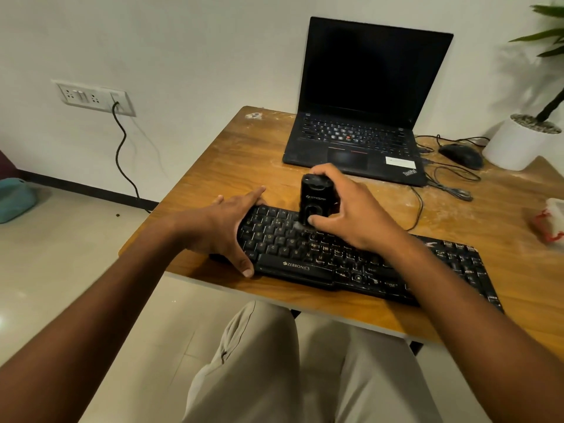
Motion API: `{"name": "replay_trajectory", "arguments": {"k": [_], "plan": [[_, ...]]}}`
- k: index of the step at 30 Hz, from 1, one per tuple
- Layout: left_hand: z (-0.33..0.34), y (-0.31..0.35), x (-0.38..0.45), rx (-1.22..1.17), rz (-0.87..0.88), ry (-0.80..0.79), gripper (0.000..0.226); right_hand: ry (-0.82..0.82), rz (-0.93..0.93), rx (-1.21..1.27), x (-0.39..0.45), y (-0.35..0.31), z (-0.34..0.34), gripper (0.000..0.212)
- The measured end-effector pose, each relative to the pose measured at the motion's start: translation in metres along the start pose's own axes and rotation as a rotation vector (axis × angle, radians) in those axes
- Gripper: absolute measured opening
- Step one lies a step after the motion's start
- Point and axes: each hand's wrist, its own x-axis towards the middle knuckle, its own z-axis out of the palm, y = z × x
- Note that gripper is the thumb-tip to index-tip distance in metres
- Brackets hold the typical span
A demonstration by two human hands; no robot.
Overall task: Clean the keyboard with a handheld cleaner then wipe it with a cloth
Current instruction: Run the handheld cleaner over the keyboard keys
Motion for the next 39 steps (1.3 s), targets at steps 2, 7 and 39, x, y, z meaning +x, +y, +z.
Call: {"name": "replay_trajectory", "arguments": {"k": [2, 7, 39], "plan": [[0.001, -0.005, 0.002, -0.006, 0.018, -0.001, 0.157, -0.062, 0.026, -0.084, -0.007, 0.004, -0.019, 0.068], [0.001, -0.003, 0.002, -0.029, 0.024, 0.008, 0.155, -0.035, 0.022, -0.081, -0.006, -0.005, -0.031, 0.066], [0.002, 0.005, -0.004, -0.06, -0.006, 0.01, 0.151, 0.039, 0.012, -0.054, -0.011, -0.015, -0.013, 0.065]]}}
